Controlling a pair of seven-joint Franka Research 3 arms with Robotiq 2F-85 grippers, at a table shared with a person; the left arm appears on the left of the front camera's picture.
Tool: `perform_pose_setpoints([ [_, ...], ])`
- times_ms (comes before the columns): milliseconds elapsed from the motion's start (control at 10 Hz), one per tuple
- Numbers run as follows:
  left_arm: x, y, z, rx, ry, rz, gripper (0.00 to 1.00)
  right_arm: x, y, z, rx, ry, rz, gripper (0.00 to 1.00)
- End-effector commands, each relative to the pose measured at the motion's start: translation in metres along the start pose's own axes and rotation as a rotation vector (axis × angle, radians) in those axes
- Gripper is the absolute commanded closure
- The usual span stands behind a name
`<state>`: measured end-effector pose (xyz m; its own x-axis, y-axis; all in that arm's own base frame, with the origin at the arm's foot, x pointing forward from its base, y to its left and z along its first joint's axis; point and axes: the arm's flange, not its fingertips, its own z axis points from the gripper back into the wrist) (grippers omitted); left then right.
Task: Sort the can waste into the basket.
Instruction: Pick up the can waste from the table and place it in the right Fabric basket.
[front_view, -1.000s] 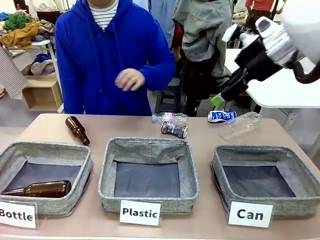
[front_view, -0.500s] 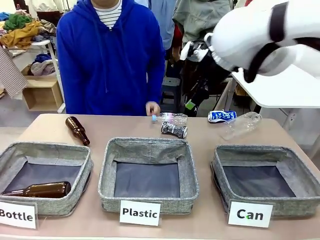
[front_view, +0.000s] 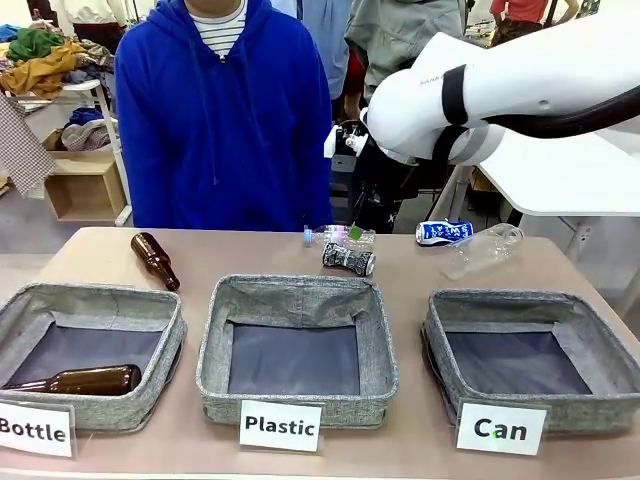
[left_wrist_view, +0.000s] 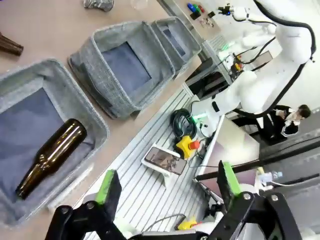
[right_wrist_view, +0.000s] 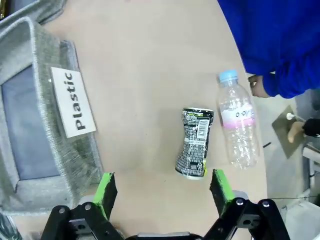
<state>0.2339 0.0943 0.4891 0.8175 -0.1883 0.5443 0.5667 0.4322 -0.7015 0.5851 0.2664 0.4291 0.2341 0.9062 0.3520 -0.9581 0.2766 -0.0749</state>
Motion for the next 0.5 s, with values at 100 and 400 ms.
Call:
perform_pose_setpoints([
  [100,-0.006,-0.006,0.011,-0.016,-0.049,-0.001,0.0,0.013,-0.029,-0.034,0.06,0.061,-0.068,0.0],
  [400,-0.006,-0.006,0.011,-0.016,-0.049,-0.001,0.0,0.011,-0.038,-0.075,0.063,0.111,-0.114,0.0],
])
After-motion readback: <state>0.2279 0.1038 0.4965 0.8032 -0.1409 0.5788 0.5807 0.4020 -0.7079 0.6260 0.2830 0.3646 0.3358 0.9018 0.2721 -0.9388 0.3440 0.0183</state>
